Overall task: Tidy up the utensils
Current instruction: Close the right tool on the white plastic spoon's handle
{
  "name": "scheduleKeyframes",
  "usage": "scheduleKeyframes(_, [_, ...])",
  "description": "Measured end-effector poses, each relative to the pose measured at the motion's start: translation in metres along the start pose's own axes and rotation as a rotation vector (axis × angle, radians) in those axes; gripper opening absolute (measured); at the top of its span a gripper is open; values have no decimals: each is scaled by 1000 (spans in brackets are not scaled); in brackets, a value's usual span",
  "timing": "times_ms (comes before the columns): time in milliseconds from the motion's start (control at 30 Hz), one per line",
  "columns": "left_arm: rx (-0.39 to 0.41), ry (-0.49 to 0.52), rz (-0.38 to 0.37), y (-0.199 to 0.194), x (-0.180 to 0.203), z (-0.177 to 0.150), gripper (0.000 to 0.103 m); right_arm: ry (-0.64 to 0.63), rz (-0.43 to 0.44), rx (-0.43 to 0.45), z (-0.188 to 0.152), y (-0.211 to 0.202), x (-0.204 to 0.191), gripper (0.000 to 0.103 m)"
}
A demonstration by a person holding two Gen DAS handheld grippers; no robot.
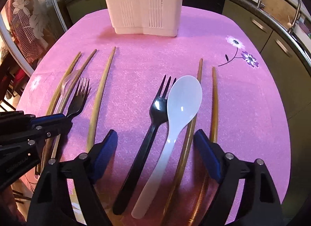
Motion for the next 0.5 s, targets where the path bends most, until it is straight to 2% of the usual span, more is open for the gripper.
scheduleKeyframes(100, [1, 2, -3, 0, 0, -1, 9, 15, -9, 15, 4, 0, 6, 53])
scheduleKeyframes(167, [3, 2, -5, 0, 0, -1, 9, 20, -9, 6, 5, -3, 13, 42])
scheduleKeyframes(200, [3, 2, -5, 0, 0, -2, 9, 33, -6, 4, 6, -3, 16, 31])
scheduleKeyframes(233, [3, 2, -4, -1, 0, -2, 9, 41, -9, 1, 7, -3, 21, 25])
scheduleKeyframes(333, [4, 3, -3, -1, 0, -2, 9, 48, 5, -16, 6, -9, 28, 22])
scheduleKeyframes(500, [3, 5, -2, -1, 1, -2, 9, -3, 9, 5, 6, -15, 30, 19])
Point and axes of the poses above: each gripper's, at about its wrist camera, not at the fingertips, and y roughly the way its jaws point, x to its right, z to its top, the point moved 10 cm from there along y, roughly the way its jaws point, and after that the axes turned 11 degrees about y, right-handed, at the moved point
